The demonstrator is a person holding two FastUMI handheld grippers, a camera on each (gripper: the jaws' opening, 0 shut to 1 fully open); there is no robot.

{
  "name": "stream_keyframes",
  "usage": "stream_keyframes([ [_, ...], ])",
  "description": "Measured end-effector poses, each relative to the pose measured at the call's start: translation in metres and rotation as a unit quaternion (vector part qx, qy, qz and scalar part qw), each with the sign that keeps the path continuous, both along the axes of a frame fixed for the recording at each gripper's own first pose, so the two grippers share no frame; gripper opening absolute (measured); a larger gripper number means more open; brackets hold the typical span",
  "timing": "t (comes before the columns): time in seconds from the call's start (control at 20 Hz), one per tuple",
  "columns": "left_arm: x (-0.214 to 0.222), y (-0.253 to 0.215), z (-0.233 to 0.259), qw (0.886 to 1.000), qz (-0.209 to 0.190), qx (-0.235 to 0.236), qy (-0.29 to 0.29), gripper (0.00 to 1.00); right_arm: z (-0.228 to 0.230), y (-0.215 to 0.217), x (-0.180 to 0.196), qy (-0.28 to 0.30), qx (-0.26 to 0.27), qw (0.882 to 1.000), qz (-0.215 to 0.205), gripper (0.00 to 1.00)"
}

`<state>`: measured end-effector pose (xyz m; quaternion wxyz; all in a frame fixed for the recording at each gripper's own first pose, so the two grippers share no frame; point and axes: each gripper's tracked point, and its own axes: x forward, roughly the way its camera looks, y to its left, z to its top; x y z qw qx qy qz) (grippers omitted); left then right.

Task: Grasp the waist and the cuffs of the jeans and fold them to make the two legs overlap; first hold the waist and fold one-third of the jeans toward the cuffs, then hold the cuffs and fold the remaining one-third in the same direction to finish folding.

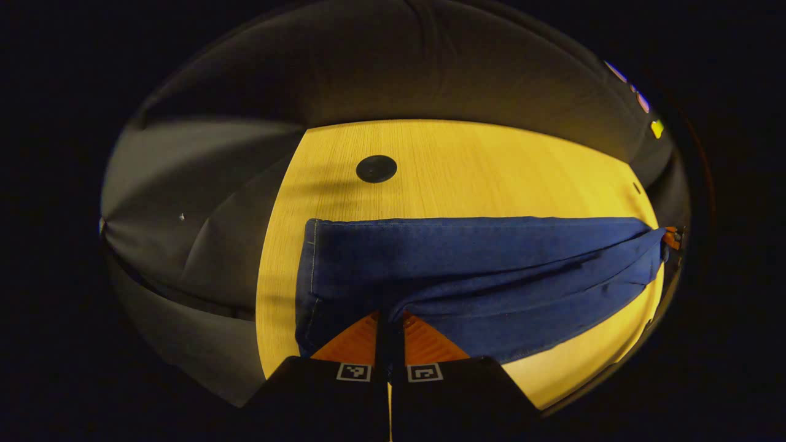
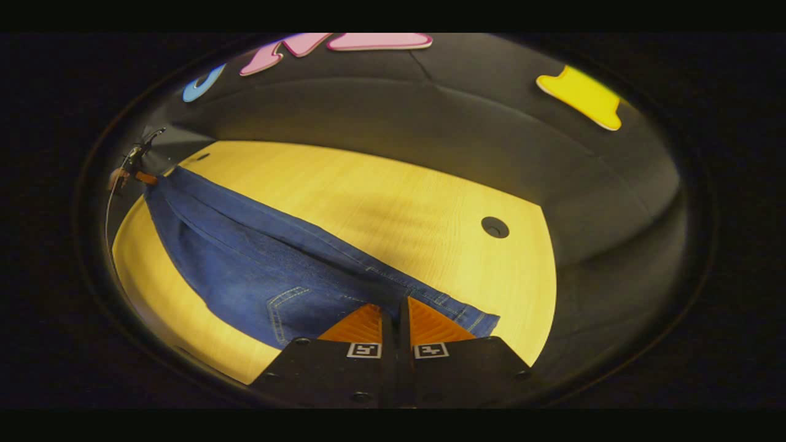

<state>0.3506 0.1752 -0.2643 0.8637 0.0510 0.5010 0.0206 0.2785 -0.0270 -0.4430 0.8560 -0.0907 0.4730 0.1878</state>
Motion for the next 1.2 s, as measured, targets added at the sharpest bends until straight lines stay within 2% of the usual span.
stream_keyframes([
  [0.05, 0.006, 0.001, 0.005, 1.000, 0.009, 0.004, -0.024, 0.08, -0.007, 0.000, 0.004, 0.002, -0.005, 1.000, 0.002, 0.00],
  [0.15, 0.012, 0.003, 0.009, 0.997, 0.029, -0.014, -0.065, 0.16, -0.016, 0.000, 0.006, 0.003, -0.013, 1.000, 0.006, 0.00],
  [0.2, 0.013, 0.006, 0.013, 0.996, 0.034, -0.013, -0.077, 0.30, -0.017, -0.001, 0.007, -0.001, -0.019, 1.000, 0.009, 0.00],
  [0.25, 0.015, 0.009, 0.018, 0.996, 0.033, -0.017, -0.085, 0.44, -0.015, -0.006, 0.010, -0.009, -0.029, 0.999, 0.011, 0.08],
  [0.3, 0.016, 0.014, 0.029, 0.995, 0.034, -0.008, -0.097, 0.58, -0.015, -0.019, 0.018, -0.032, -0.054, 0.998, 0.012, 0.37],
  [0.4, 0.018, 0.031, 0.055, 0.989, 0.040, 0.017, -0.141, 0.77, 0.000, -0.041, 0.033, -0.079, -0.087, 0.993, 0.018, 0.94],
  [0.45, 0.017, 0.037, 0.072, 0.984, 0.047, 0.027, -0.169, 0.87, 0.010, -0.037, 0.035, -0.089, -0.078, 0.993, 0.011, 0.97],
  [0.5, 0.018, 0.043, 0.093, 0.978, 0.053, 0.031, -0.199, 0.89, 0.020, -0.038, 0.036, -0.097, -0.065, 0.993, -0.002, 0.96],
  [0.7, -0.008, 0.049, 0.145, 0.966, 0.057, 0.024, -0.249, 0.90, 0.064, -0.054, 0.030, -0.123, -0.031, 0.990, -0.055, 0.97],
  [0.8, -0.022, 0.044, 0.171, 0.959, 0.052, -0.003, -0.278, 0.92, 0.076, -0.064, 0.017, -0.113, -0.006, 0.990, -0.090, 0.97],
  [0.9, -0.038, 0.030, 0.189, 0.951, 0.041, -0.041, -0.304, 0.92, 0.084, -0.072, 0.006, -0.091, 0.043, 0.984, -0.145, 0.97],
  [1.0, -0.057, 0.012, 0.201, 0.948, 0.018, -0.057, -0.314, 0.92, 0.090, -0.087, -0.004, -0.072, 0.087, 0.968, -0.224, 0.97],
  [1.1, -0.080, -0.009, 0.205, 0.947, 0.000, -0.066, -0.315, 0.89, 0.085, -0.103, -0.019, -0.044, 0.135, 0.944, -0.297, 0.99],
  [1.2, -0.096, -0.030, 0.200, 0.947, -0.014, -0.080, -0.312, 0.92, 0.076, -0.112, -0.036, -0.012, 0.167, 0.918, -0.359, 0.98],
])
